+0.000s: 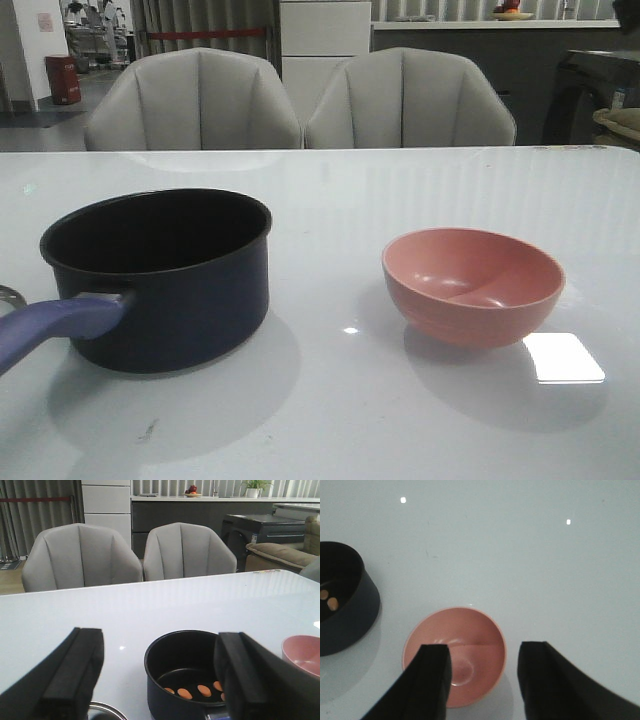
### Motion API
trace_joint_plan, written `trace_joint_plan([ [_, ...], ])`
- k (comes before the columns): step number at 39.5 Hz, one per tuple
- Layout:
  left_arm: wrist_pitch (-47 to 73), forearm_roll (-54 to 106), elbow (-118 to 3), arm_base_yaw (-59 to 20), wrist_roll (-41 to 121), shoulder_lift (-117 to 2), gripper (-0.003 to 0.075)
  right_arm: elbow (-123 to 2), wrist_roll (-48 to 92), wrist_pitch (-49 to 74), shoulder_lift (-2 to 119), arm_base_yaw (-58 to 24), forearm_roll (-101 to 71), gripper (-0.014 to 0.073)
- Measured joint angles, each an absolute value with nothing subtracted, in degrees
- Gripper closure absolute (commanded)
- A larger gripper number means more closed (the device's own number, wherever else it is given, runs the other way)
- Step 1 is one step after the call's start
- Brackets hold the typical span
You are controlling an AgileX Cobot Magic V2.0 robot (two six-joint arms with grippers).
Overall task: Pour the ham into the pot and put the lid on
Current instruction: 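Open the right gripper and raise it away from the bowl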
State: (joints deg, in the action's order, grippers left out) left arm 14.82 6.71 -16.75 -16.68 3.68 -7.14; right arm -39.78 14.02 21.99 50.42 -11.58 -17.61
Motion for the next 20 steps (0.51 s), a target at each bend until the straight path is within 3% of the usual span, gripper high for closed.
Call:
trace_joint_plan([
  [20, 14.8, 6.7, -16.7, -16.7, 3.7, -7.1, 0.0356, -12.2, 14.0, 6.8, 11.3, -14.9, -18.1, 0.0183],
])
